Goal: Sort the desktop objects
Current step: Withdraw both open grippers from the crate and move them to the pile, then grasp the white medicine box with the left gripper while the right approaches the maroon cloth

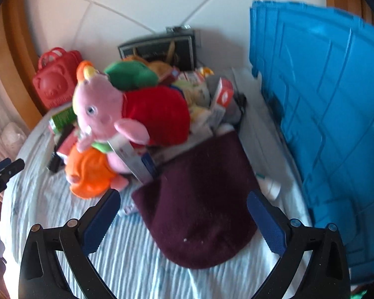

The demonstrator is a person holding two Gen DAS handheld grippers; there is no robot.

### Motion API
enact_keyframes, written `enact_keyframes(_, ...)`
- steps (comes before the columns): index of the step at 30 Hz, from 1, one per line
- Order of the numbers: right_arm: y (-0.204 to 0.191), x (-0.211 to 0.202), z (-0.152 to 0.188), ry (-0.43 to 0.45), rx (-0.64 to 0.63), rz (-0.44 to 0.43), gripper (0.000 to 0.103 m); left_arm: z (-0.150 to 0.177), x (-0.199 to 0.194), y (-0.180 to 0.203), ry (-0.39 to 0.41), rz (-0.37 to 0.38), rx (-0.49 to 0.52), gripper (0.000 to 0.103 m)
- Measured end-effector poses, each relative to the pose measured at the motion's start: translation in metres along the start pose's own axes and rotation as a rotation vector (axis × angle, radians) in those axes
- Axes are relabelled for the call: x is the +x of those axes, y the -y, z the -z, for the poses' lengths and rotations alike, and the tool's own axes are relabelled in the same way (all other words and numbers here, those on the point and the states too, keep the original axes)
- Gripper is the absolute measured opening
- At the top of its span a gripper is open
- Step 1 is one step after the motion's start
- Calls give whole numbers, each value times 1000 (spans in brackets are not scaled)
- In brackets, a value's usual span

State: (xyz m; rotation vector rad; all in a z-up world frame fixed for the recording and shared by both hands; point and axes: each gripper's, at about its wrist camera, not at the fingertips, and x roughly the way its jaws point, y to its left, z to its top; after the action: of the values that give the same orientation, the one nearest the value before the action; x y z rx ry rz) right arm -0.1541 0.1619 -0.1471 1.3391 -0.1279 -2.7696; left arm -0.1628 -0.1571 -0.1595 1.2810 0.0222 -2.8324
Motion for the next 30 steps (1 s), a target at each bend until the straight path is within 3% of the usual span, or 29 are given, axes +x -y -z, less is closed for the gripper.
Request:
enact_keyframes(3,5,12,8,-45,31,21,102,4,9,10,-20,41,16,68)
enact_keyframes(5,8,17,9,-56,32,27,86,4,15,32,-12,69,49,68)
enact_keyframes(7,12,22,8,-71,25,56,79,2,21,54,-11,100,73,68)
enact_keyframes(11,27,27,7,-83,23,80,80,3,37,105,-16,173,125,68)
enact_keyframes(15,49,33,11,-120,24,87,82,1,51,147,-5,200,194,68)
enact_keyframes(20,69,44,23,-172,32,73,94,-8,76,182,-1,209,219,68)
enact_keyframes(22,73,48,27,-190,34,64,97,-13,86,190,8,231,215,57)
enact_keyframes(23,75,51,29,-202,37,58,99,-16,90,192,0,266,211,28)
enact_keyframes(26,79,59,34,-226,48,42,103,-19,90,190,-12,285,194,22)
enact_keyframes(30,84,73,39,-255,96,-2,103,-12,62,174,17,287,208,22)
